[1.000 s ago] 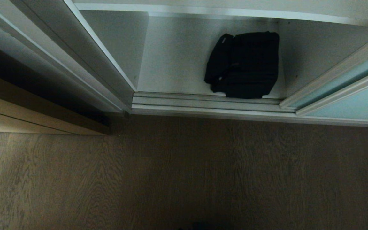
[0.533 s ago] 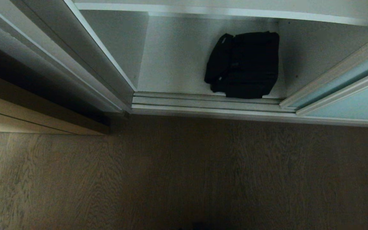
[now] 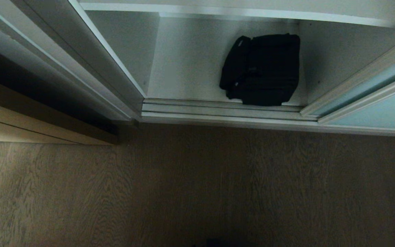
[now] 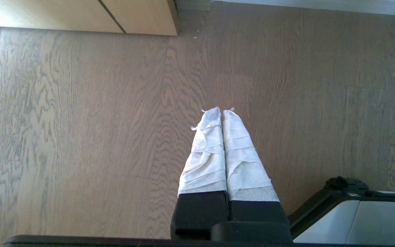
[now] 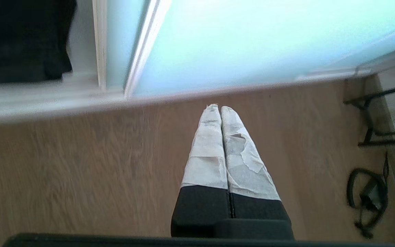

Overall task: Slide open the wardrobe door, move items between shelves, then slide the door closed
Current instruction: Close the door

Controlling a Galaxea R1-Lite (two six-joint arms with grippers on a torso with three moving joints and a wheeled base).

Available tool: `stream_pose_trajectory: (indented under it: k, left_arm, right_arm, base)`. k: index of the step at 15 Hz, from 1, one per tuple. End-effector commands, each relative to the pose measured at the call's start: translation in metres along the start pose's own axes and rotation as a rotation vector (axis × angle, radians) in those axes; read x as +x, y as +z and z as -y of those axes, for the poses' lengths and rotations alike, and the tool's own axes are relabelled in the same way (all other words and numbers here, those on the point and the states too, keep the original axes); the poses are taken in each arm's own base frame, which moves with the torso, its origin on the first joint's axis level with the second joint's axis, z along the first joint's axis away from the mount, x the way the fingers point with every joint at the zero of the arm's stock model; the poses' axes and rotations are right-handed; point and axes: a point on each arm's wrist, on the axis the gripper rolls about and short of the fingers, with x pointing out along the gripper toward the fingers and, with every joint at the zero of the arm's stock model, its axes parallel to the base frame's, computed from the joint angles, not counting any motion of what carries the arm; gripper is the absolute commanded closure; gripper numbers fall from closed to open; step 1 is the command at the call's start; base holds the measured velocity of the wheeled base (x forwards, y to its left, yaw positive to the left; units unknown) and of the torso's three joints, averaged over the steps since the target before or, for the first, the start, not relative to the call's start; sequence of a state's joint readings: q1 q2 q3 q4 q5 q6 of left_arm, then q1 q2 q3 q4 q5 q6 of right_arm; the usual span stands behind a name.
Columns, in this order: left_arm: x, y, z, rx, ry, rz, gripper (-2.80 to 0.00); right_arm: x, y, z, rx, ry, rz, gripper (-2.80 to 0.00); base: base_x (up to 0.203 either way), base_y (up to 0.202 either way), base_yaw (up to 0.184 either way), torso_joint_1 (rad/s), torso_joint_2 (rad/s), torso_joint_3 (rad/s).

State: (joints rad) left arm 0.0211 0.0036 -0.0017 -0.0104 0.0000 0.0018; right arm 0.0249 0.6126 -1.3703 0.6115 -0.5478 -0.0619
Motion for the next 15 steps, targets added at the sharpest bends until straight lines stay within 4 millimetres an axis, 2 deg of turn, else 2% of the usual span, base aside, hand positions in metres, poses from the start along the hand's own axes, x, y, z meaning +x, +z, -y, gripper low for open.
stream_pose_trajectory:
  k: [1,5,11,15]
  left_arm:
    - [0.0,0.0,0.0,0.0,0.0,0.001,0.0]
    - [0.0,0.0,0.0,0.0,0.0,0.001,0.0]
    - [0.0,0.0,0.0,0.0,0.0,0.001,0.0]
    - [0.0,0.0,0.0,0.0,0.0,-0.001,0.0]
  right_arm:
    - [0.006,0.016,-0.002,0.023,-0.013,0.022,0.0]
    - [0.018,0.039,-0.004,0.103,-0.131,0.113,0.0]
    - [0.018,0.071,-0.006,0.137,-0.096,0.201,0.0]
    - [0.015,0.082,-0.013,0.099,-0.057,0.221,0.0]
  base:
    - [0.0,0.0,0.0,0.0,0.0,0.0]
    - [0.0,0.0,0.0,0.0,0.0,0.0]
    - [0.0,0.0,0.0,0.0,0.0,0.0]
    - [0.0,0.0,0.0,0.0,0.0,0.0]
